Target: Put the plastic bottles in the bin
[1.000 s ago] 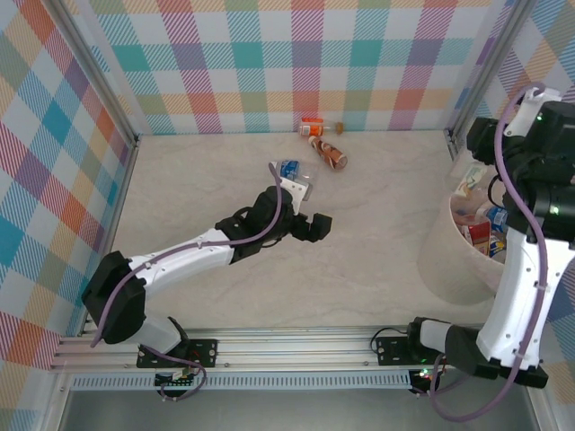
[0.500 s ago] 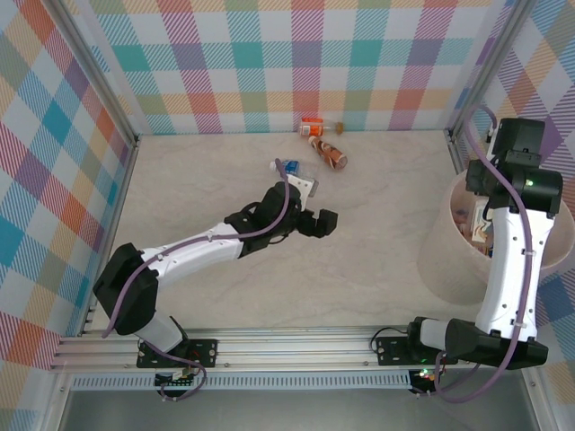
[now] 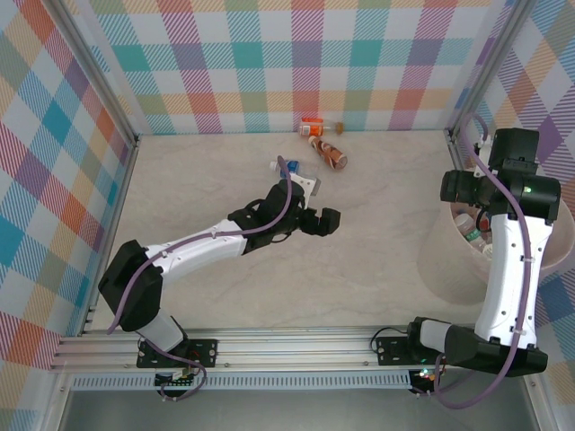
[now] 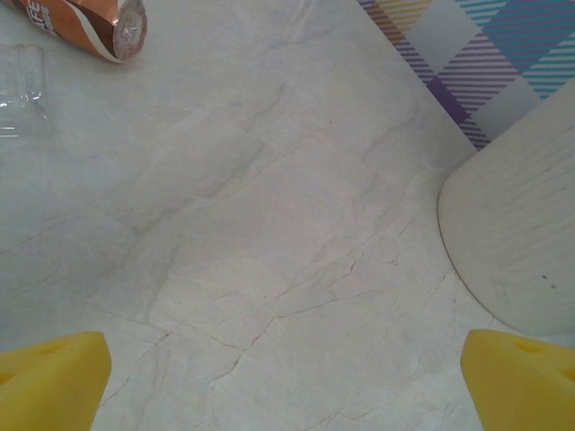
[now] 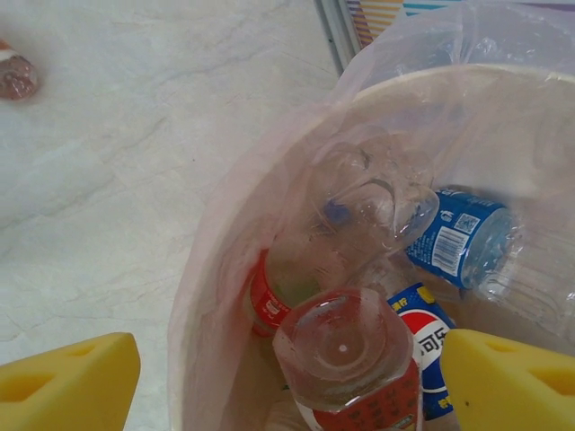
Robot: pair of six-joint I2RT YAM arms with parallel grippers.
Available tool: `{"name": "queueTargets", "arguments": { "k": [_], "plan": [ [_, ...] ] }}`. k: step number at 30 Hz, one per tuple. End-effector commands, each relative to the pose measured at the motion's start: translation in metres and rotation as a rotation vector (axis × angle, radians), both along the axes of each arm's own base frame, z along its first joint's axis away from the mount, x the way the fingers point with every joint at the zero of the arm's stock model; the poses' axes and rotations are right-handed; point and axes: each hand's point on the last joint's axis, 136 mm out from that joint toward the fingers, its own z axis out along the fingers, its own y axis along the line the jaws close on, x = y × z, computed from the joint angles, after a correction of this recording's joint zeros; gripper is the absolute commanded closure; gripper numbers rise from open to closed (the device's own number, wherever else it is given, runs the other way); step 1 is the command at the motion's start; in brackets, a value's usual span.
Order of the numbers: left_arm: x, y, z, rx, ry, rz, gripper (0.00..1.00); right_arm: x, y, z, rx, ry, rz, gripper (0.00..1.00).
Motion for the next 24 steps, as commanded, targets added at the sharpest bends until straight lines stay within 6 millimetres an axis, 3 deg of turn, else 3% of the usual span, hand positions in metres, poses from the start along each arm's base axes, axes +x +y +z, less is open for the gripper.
{"name": "queueTargets", "arguments": {
  "k": [1, 7, 10, 14, 24],
  "plan": [
    [0.002, -0.003, 0.009, -0.02, -0.002, 0.019, 0.0, 0.008, 0.002, 0.006, 0.038, -0.042, -0.018, 0.11],
    [0.009, 0.007, 0.004, 0.017, -0.012, 0.078, 0.0, 0.014, 0.002, 0.011, 0.055, -0.088, -0.035, 0.0],
    [0.014, 0.015, 0.002, 0.028, -0.015, 0.127, 0.0, 0.018, 0.013, 0.02, 0.105, -0.15, -0.001, 0.0],
    [0.02, 0.031, 0.0, 0.023, -0.013, 0.213, 0.0, 0.023, 0.032, 0.034, 0.197, -0.241, 0.058, 0.0],
    [0.032, 0.096, -0.008, -0.005, 0.01, 0.484, 0.0, 0.031, 0.099, 0.065, 0.493, -0.412, 0.305, 0.0]
  ]
}}
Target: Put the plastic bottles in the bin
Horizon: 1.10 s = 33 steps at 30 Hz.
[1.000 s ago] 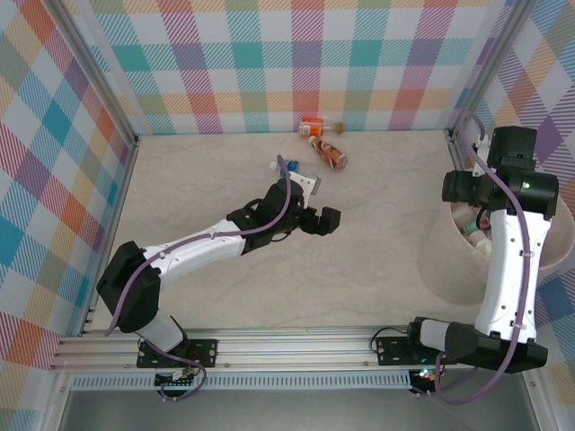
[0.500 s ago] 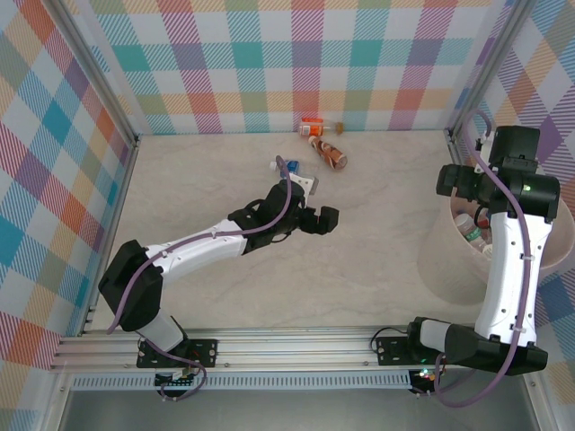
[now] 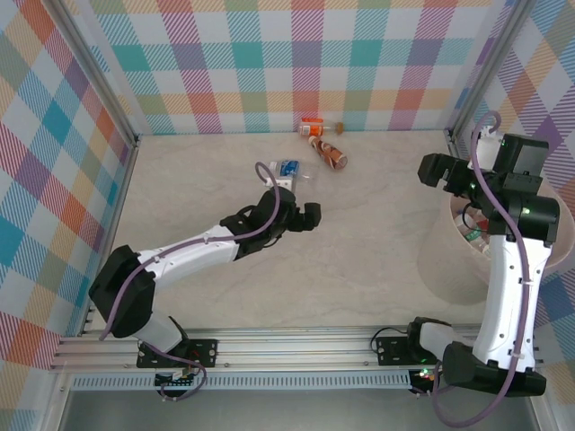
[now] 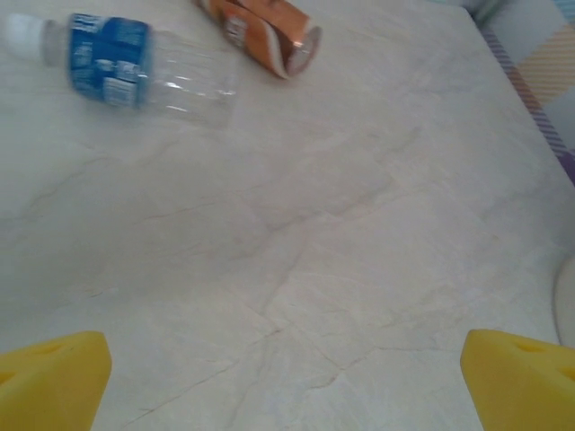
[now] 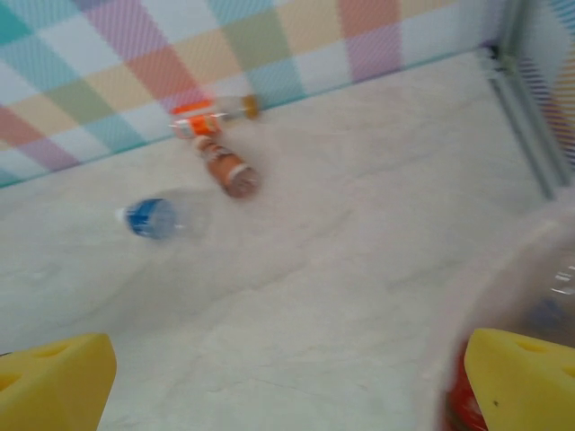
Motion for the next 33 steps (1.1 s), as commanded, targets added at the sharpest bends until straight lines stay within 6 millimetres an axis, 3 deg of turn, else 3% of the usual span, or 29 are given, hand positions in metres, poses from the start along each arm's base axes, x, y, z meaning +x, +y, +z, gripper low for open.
{"name": "queueTargets", "arguments": {
  "k": [1, 8, 13, 19, 26, 33],
  "plan": [
    [0.008, 0.033, 0.007, -0.036, -0.006, 0.145, 0.0, 0.009, 0.033, 0.025, 0.131, -0.107, 0.133, 0.0],
    [0.01, 0.061, -0.002, -0.034, 0.027, 0.258, 0.0, 0.016, 0.087, 0.035, 0.179, -0.136, 0.326, 0.0],
    [0.011, 0.087, -0.009, -0.014, 0.052, 0.372, 0.0, 0.033, 0.129, 0.018, 0.15, -0.092, 0.437, 0.0],
    [0.007, 0.108, -0.014, 0.023, 0.067, 0.446, 0.0, 0.075, 0.158, -0.026, 0.118, 0.015, 0.415, 0.0],
    [0.003, 0.127, -0.03, 0.003, 0.115, 0.512, 0.0, 0.132, 0.19, -0.104, 0.038, 0.117, 0.459, 0.0],
    [-0.007, 0.159, -0.041, 0.025, 0.149, 0.632, 0.0, 0.167, 0.251, -0.177, -0.07, 0.167, 0.698, 0.0]
  ]
}}
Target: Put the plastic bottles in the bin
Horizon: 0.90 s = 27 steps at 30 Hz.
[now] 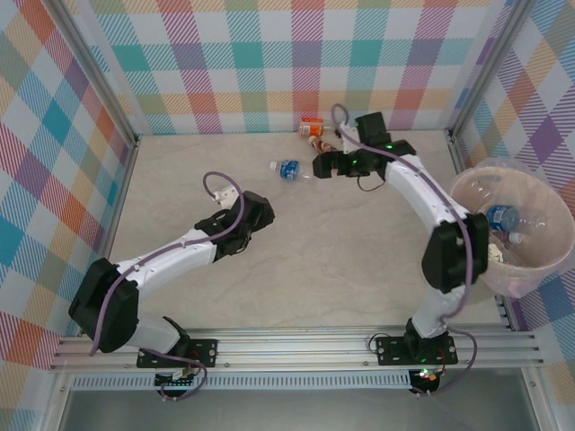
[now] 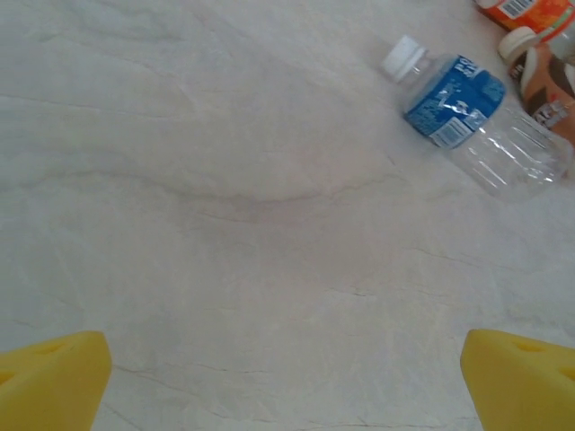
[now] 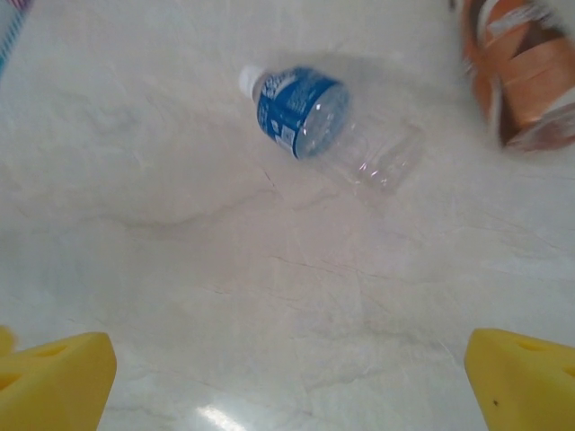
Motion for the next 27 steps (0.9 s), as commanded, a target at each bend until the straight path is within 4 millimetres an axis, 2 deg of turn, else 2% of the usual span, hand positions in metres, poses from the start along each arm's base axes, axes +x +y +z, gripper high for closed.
{"name": "queueTargets", "arguments": {
  "k": [1, 8, 14, 17, 22, 25, 27],
  "plan": [
    [-0.009, 0.031, -0.001, 0.02, 0.02, 0.121, 0.0, 0.021, 0.035, -0.001, -0.026, -0.119, 0.157, 0.0],
    [-0.02, 0.055, -0.011, 0.041, 0.047, 0.187, 0.0, 0.071, 0.058, -0.062, -0.197, -0.183, 0.299, 0.0],
    [-0.024, 0.072, -0.013, 0.049, 0.045, 0.234, 0.0, 0.093, 0.078, -0.106, -0.382, -0.216, 0.455, 0.0],
    [-0.024, 0.077, -0.015, 0.054, 0.047, 0.246, 0.0, 0.102, 0.084, -0.121, -0.442, -0.215, 0.476, 0.0],
    [-0.022, 0.08, -0.019, 0.067, 0.061, 0.249, 0.0, 0.102, 0.096, -0.142, -0.457, -0.206, 0.502, 0.01],
    [-0.021, 0.08, -0.021, 0.073, 0.068, 0.25, 0.0, 0.093, 0.103, -0.15, -0.467, -0.182, 0.537, 0.06],
    [-0.021, 0.08, -0.022, 0.072, 0.073, 0.247, 0.0, 0.092, 0.105, -0.149, -0.464, -0.172, 0.521, 0.12]
  ]
}}
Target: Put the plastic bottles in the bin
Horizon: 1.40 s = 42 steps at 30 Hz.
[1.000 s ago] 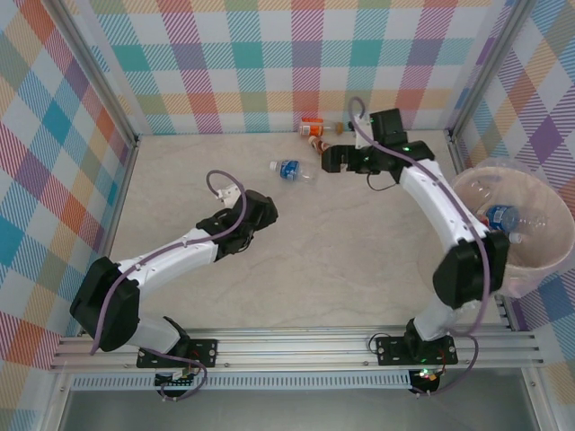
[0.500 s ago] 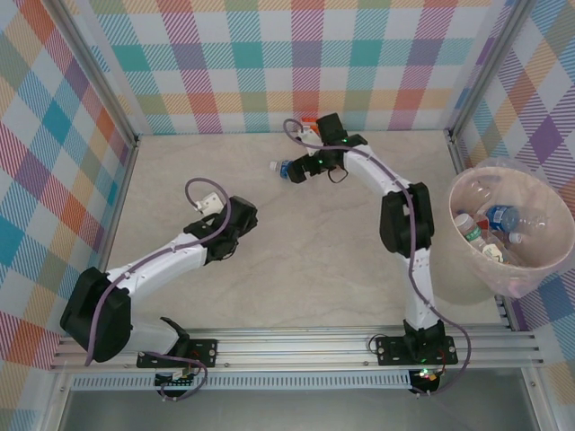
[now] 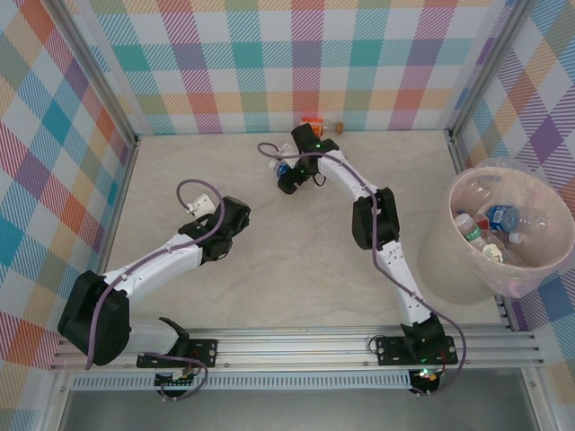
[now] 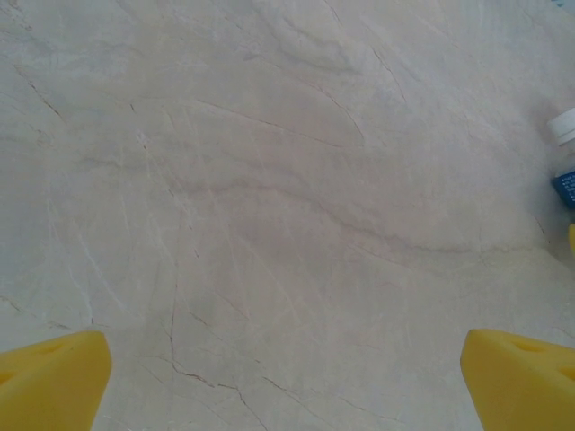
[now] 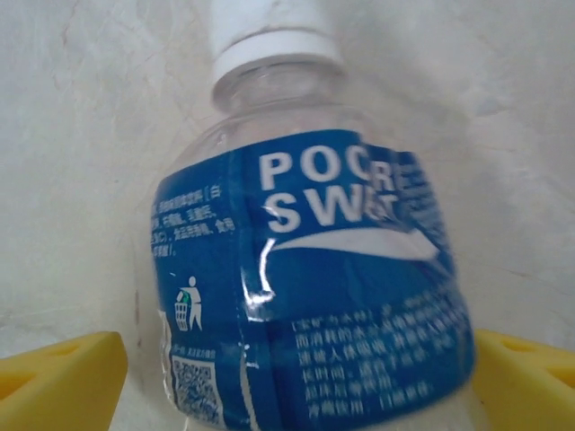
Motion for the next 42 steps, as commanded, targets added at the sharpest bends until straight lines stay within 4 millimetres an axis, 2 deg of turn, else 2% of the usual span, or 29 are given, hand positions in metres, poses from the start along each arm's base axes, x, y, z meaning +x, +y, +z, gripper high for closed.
{"name": "queueTargets", "arguments": {
  "k": [1, 2, 6, 10, 13, 19, 30, 35, 39, 42],
  "plan": [
    [-0.002, 0.008, -0.006, 0.03, 0.025, 0.015, 0.0, -0.005, 0.003, 0.009, -0.014, 0.004, -0.005, 0.27],
    [-0.002, 0.008, -0.007, 0.029, 0.03, 0.013, 0.0, -0.003, 0.001, 0.01, -0.017, -0.001, -0.032, 0.35],
    [-0.002, 0.006, -0.009, 0.02, 0.036, 0.008, 0.0, 0.0, -0.007, 0.027, -0.023, -0.019, -0.118, 0.47],
    [-0.003, 0.004, -0.008, 0.008, 0.033, 0.001, 0.0, -0.004, -0.014, 0.059, 0.0, -0.045, -0.186, 0.54],
    [-0.004, 0.003, -0.007, -0.008, 0.028, -0.01, 0.0, -0.014, -0.023, 0.09, 0.036, -0.07, -0.232, 0.58],
    [-0.003, -0.006, -0.007, -0.057, 0.001, -0.05, 0.0, -0.056, -0.046, 0.15, 0.15, -0.156, -0.283, 0.59],
    [0.016, -0.045, -0.003, -0.183, -0.049, -0.182, 0.0, -0.136, -0.104, 0.246, 0.312, -0.334, -0.38, 0.61],
    [0.021, -0.058, -0.006, -0.22, -0.042, -0.216, 0.0, -0.165, -0.141, 0.301, 0.362, -0.469, -0.436, 0.61],
    [0.027, -0.066, -0.007, -0.234, -0.037, -0.232, 0.0, -0.192, -0.193, 0.348, 0.425, -0.564, -0.558, 0.61],
    [0.033, -0.075, -0.006, -0.251, -0.033, -0.255, 0.0, -0.211, -0.234, 0.372, 0.461, -0.626, -0.654, 0.62]
  ]
}}
